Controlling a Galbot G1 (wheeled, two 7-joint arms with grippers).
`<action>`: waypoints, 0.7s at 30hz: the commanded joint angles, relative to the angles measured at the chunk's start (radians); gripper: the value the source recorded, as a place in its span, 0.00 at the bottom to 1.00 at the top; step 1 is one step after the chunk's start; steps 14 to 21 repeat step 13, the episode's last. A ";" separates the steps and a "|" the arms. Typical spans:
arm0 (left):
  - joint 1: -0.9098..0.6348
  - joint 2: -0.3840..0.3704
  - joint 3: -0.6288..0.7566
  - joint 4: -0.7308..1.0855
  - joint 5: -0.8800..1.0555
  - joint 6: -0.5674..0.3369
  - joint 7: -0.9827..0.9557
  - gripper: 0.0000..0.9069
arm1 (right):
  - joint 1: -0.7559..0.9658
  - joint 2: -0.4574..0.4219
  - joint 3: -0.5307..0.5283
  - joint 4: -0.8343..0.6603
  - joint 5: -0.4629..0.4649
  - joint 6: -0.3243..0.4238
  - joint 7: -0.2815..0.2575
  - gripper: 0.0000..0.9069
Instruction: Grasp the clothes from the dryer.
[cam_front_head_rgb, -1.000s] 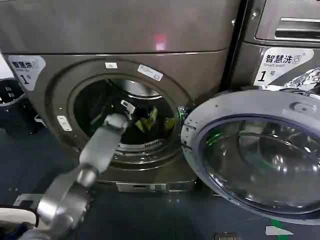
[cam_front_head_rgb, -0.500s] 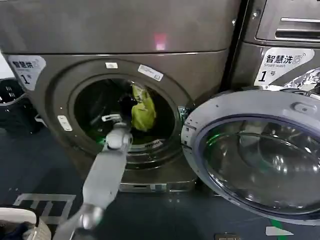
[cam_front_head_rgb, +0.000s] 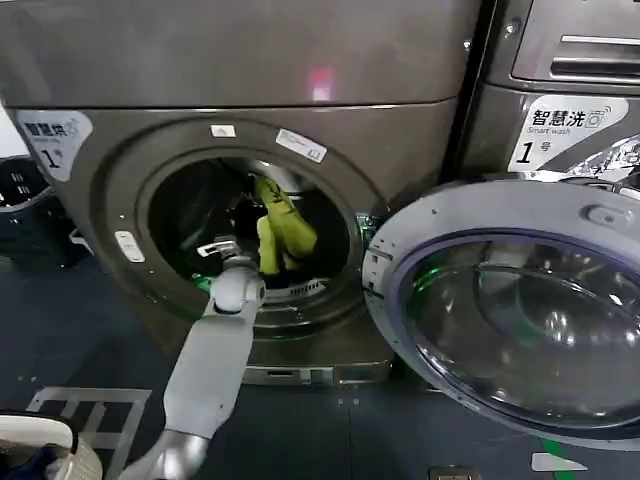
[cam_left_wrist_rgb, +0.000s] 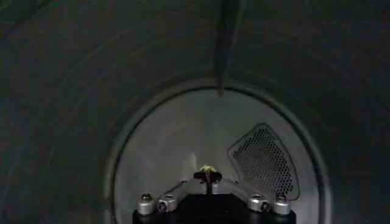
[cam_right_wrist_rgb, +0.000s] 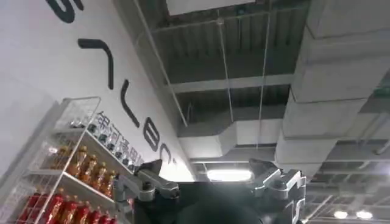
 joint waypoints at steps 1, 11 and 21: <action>-0.001 0.004 -0.004 -0.004 0.009 0.012 -0.004 0.00 | 0.005 0.003 0.004 0.007 -0.001 -0.005 -0.006 1.00; 0.004 0.014 -0.006 0.007 0.013 0.025 0.024 0.00 | -0.004 -0.001 0.019 0.004 -0.003 -0.019 -0.009 1.00; 0.002 0.017 -0.007 0.008 0.011 0.028 0.029 0.00 | -0.005 0.000 0.020 0.007 -0.003 -0.021 -0.009 1.00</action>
